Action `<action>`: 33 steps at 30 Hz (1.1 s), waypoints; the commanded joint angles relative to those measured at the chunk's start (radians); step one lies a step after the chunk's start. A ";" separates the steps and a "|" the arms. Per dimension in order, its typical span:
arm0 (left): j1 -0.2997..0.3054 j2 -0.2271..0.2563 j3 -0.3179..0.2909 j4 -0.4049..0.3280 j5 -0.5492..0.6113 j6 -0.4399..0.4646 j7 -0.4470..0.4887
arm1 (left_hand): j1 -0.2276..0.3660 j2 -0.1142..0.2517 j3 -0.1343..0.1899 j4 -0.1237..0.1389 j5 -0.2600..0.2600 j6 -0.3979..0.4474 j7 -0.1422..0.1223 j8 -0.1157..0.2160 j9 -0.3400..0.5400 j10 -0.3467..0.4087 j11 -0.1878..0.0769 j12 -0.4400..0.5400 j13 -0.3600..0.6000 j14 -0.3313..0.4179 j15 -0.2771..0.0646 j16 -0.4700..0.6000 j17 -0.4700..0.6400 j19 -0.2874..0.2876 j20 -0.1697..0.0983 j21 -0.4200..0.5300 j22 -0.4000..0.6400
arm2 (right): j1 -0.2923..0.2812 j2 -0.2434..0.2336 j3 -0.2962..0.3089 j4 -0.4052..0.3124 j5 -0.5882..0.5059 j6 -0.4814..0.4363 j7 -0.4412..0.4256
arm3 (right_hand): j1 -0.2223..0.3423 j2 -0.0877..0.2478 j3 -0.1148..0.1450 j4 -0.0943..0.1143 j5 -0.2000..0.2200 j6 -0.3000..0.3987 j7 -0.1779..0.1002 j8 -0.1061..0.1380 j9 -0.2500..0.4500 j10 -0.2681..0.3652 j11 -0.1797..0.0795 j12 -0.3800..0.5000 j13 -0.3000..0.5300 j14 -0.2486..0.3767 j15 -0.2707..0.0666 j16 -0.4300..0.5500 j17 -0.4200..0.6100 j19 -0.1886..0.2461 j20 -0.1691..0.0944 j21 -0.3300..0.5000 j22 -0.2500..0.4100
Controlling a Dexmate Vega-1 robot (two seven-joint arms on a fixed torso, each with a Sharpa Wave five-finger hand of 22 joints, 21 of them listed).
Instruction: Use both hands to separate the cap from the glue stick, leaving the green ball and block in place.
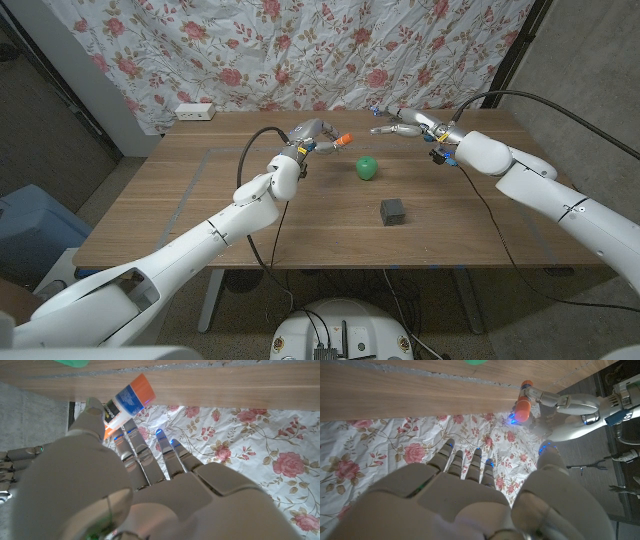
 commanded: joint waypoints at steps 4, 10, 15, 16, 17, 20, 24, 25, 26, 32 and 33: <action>-0.019 -0.024 0.019 0.044 -0.047 -0.053 0.020 | -0.006 0.016 -0.006 0.002 0.005 0.064 -0.021 -0.002 0.006 0.028 -0.017 0.002 0.002 -0.002 -0.151 0.002 0.000 -0.002 -0.016 0.003 0.003 | 0.030 -0.043 -0.017 -0.105 -0.096 -0.118 0.063 | 0.061 -0.021 0.022 -0.001 0.009 0.025 0.001 0.020 0.005 0.034 0.001 0.020 0.008 0.035 -0.011 0.016 0.003 0.019 0.004 0.008 0.002; -0.026 -0.030 0.027 0.057 -0.063 -0.073 0.013 | -0.007 0.017 -0.007 0.002 0.005 0.064 -0.019 -0.004 0.006 0.028 -0.017 0.001 0.002 -0.002 -0.151 0.002 0.000 -0.003 -0.015 0.003 0.003 | 0.045 -0.049 -0.034 -0.133 -0.169 -0.151 0.065 | 0.105 -0.053 0.028 0.002 -0.007 0.042 -0.006 0.029 0.006 0.075 -0.017 0.033 0.014 0.069 -0.026 0.029 0.004 0.036 0.004 0.011 0.002; -0.032 -0.030 0.034 0.065 -0.066 -0.090 0.007 | -0.008 0.019 -0.008 0.002 0.005 0.064 -0.019 -0.007 0.006 0.028 -0.017 0.001 0.002 -0.001 -0.150 0.002 0.000 -0.004 -0.014 0.003 0.003 | 0.050 -0.050 -0.038 -0.144 -0.192 -0.166 0.076 | 0.125 -0.060 0.033 0.003 -0.011 0.052 -0.008 0.034 0.007 0.085 -0.023 0.036 0.016 0.079 -0.034 0.033 0.004 0.043 0.001 0.012 0.002; -0.032 -0.030 0.034 0.065 -0.066 -0.090 0.007 | -0.008 0.019 -0.008 0.002 0.005 0.063 -0.018 -0.007 0.006 0.028 -0.017 0.001 0.002 -0.001 -0.150 0.002 0.000 -0.005 -0.014 0.003 0.003 | 0.049 -0.049 -0.038 -0.145 -0.192 -0.167 0.076 | 0.132 -0.061 0.035 0.003 -0.013 0.053 -0.009 0.034 0.007 0.092 -0.020 0.038 0.017 0.084 -0.037 0.035 0.004 0.045 0.001 0.012 0.002; -0.033 -0.031 0.035 0.066 -0.067 -0.092 0.006 | -0.008 0.019 -0.008 0.002 0.005 0.063 -0.018 -0.007 0.006 0.028 -0.017 0.001 0.002 -0.001 -0.150 0.002 0.000 -0.005 -0.014 0.003 0.003 | 0.051 -0.049 -0.038 -0.146 -0.194 -0.169 0.080 | 0.137 -0.061 0.036 0.003 -0.013 0.055 -0.009 0.035 0.007 0.097 -0.020 0.040 0.017 0.088 -0.038 0.037 0.004 0.047 0.001 0.012 0.002; -0.037 -0.031 0.039 0.070 -0.067 -0.098 0.003 | -0.008 0.020 -0.009 0.002 0.005 0.064 -0.018 -0.008 0.006 0.028 -0.017 0.001 0.002 -0.002 -0.150 0.002 0.000 -0.005 -0.014 0.003 0.003 | 0.056 -0.049 -0.042 -0.153 -0.202 -0.183 0.095 | 0.149 -0.063 0.040 0.004 -0.015 0.061 -0.010 0.037 0.008 0.108 -0.022 0.043 0.018 0.092 -0.040 0.038 0.005 0.055 0.002 0.014 0.002; -0.042 -0.034 0.042 0.079 -0.070 -0.112 0.000 | -0.009 0.021 -0.010 0.001 0.006 0.064 -0.018 -0.011 0.006 0.028 -0.017 0.000 0.002 -0.002 -0.150 0.002 -0.001 -0.005 -0.013 0.003 0.003 | 0.069 -0.047 -0.053 -0.160 -0.226 -0.199 0.109 | 0.172 -0.064 0.048 0.005 -0.016 0.083 -0.011 0.046 0.008 0.118 -0.027 0.045 0.021 0.103 -0.044 0.042 0.005 0.061 0.002 0.013 0.002; -0.041 -0.034 0.042 0.079 -0.069 -0.112 0.000 | -0.009 0.022 -0.010 0.001 0.006 0.063 -0.015 -0.012 0.006 0.028 -0.017 0.000 0.002 -0.002 -0.150 0.002 -0.001 -0.005 -0.013 0.003 0.003 | 0.069 -0.046 -0.052 -0.160 -0.227 -0.199 0.110 | 0.177 -0.064 0.050 0.005 -0.017 0.089 -0.012 0.048 0.008 0.121 -0.029 0.045 0.021 0.108 -0.043 0.044 0.005 0.062 0.002 0.013 0.002; -0.042 -0.035 0.043 0.080 -0.069 -0.114 0.000 | -0.009 0.022 -0.010 0.001 0.006 0.063 -0.015 -0.012 0.006 0.028 -0.017 0.000 0.002 -0.002 -0.150 0.002 -0.001 -0.005 -0.013 0.003 0.003 | 0.070 -0.045 -0.053 -0.161 -0.228 -0.201 0.112 | 0.179 -0.065 0.050 0.006 -0.017 0.090 -0.013 0.049 0.008 0.123 -0.028 0.045 0.022 0.109 -0.045 0.044 0.005 0.062 0.003 0.013 0.002; -0.050 -0.042 0.045 0.095 -0.071 -0.128 0.002 | -0.010 0.024 -0.011 0.001 0.006 0.065 -0.017 -0.014 0.006 0.028 -0.017 0.000 0.002 -0.002 -0.149 0.002 -0.001 -0.006 -0.012 0.003 0.003 | 0.084 -0.040 -0.069 -0.170 -0.258 -0.218 0.132 | 0.192 -0.074 0.052 0.010 -0.021 0.116 -0.021 0.057 0.008 0.144 -0.027 0.050 0.023 0.120 -0.052 0.049 0.006 0.069 0.002 0.013 0.002; -0.050 -0.042 0.045 0.095 -0.071 -0.128 0.002 | -0.010 0.024 -0.011 0.001 0.006 0.065 -0.017 -0.015 0.007 0.028 -0.017 0.000 0.002 -0.002 -0.149 0.002 -0.001 -0.005 -0.012 0.003 0.003 | 0.084 -0.040 -0.069 -0.171 -0.259 -0.218 0.132 | 0.193 -0.074 0.052 0.010 -0.021 0.116 -0.021 0.057 0.008 0.145 -0.028 0.050 0.024 0.120 -0.053 0.049 0.006 0.069 0.002 0.012 0.002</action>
